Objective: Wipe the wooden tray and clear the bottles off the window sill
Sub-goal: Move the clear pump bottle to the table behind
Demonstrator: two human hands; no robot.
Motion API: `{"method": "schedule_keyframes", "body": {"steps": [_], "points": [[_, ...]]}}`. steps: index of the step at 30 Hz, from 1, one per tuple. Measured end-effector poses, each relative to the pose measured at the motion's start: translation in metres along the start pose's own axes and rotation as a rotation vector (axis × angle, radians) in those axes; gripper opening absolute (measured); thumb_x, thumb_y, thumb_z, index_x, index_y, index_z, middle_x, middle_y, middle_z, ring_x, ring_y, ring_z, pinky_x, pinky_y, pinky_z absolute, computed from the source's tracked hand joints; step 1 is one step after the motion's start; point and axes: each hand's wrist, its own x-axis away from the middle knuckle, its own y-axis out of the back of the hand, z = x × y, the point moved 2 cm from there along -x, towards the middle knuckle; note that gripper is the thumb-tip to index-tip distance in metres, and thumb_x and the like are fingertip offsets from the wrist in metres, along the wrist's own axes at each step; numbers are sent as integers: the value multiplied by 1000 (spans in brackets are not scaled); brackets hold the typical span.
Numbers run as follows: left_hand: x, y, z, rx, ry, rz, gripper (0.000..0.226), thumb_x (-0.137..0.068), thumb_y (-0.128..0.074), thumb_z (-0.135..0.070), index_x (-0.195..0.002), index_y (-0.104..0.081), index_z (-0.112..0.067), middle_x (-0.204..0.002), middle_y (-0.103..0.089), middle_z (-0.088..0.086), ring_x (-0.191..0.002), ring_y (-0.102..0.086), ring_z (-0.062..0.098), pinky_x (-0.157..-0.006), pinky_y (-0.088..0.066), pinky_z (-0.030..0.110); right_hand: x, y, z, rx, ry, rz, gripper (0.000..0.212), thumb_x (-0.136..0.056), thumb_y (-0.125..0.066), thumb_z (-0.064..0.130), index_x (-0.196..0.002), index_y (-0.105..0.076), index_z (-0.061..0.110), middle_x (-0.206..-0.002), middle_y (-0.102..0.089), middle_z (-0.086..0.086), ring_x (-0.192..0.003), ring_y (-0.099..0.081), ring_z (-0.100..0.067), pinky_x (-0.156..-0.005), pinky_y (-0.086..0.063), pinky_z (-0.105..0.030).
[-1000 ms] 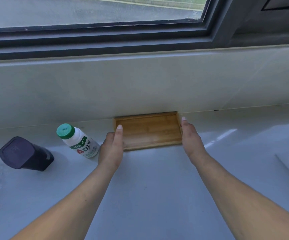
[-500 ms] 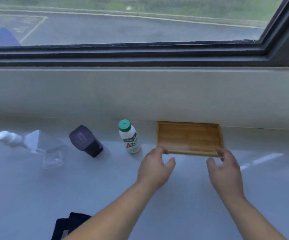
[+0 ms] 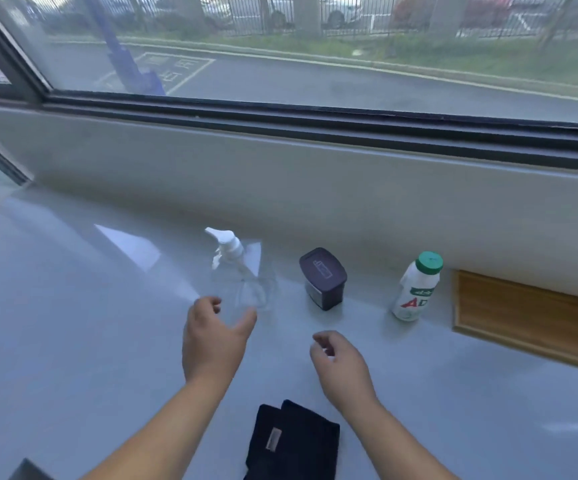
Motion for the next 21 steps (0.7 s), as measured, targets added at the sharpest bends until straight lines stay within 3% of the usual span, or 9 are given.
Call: {"method": "schedule_keyframes", "body": {"steps": [3,5,7,9,11,16,19,21], "points": [[-44,19,9,31,42,-26,98,-70,-78,-70,-143,-40,-17,-143,-45,4,-132,-44,31,-96,-44,45,-34,-57,39,-181,-143,52,40,-101,-54,39,-140,-54,33,-119,-58,17,-96,-57,-2,-75,-43,-23],[-63,18,6,26,29,81,116,-64,-78,-78,-153,-29,-20,-155,-36,2,-140,-38,29,-104,-42,46,-56,-83,51,-246,-244,63,50,-102,-50,41,-151,-44,33,-132,-52,10,-112,-51,-13,-89,-38,-31],[-82,15,5,47,-11,169,128,-58,-78,-83,-157,-22,-23,-161,-31,1,-143,-36,29,-108,-41,47,-72,-106,60,-298,-309,59,54,-101,-47,43,-154,-38,39,-143,-49,6,-123,-50,-18,-91,-39,-35],[-99,9,-1,50,-30,238,132,-56,-79,-82,-158,-21,-22,-160,-33,2,-142,-38,30,-105,-41,44,-86,-119,66,-355,-325,37,50,-93,-46,43,-142,-42,47,-122,-54,10,-107,-57,-16,-78,-43,-32],[-109,2,-4,28,-56,294,125,-57,-83,-75,-155,-26,-22,-153,-42,5,-135,-46,32,-95,-43,40,-97,-128,68,-373,-313,35,49,-86,-44,40,-134,-51,42,-101,-44,14,-84,-46,-10,-64,-35,-25],[-112,2,3,14,-107,312,110,-61,-84,-65,-148,-33,-22,-141,-53,5,-117,-60,33,-81,-46,37,-85,-143,74,-457,-355,23,58,-95,-47,34,-152,-42,43,-130,-52,4,-90,-50,-13,-72,-41,-27],[-108,6,-2,44,-85,319,116,-55,-83,-71,-146,-34,-21,-140,-52,4,-116,-60,33,-83,-52,42,-70,-143,79,-442,-338,26,60,-98,-46,31,-155,-35,46,-151,-49,5,-117,-55,-14,-93,-45,-31],[-105,6,-9,42,-52,333,126,-51,-84,-76,-149,-31,-19,-145,-48,4,-120,-59,33,-85,-54,45,-61,-144,81,-410,-316,27,62,-98,-45,28,-156,-31,46,-150,-50,4,-119,-56,-13,-91,-47,-30]]}}
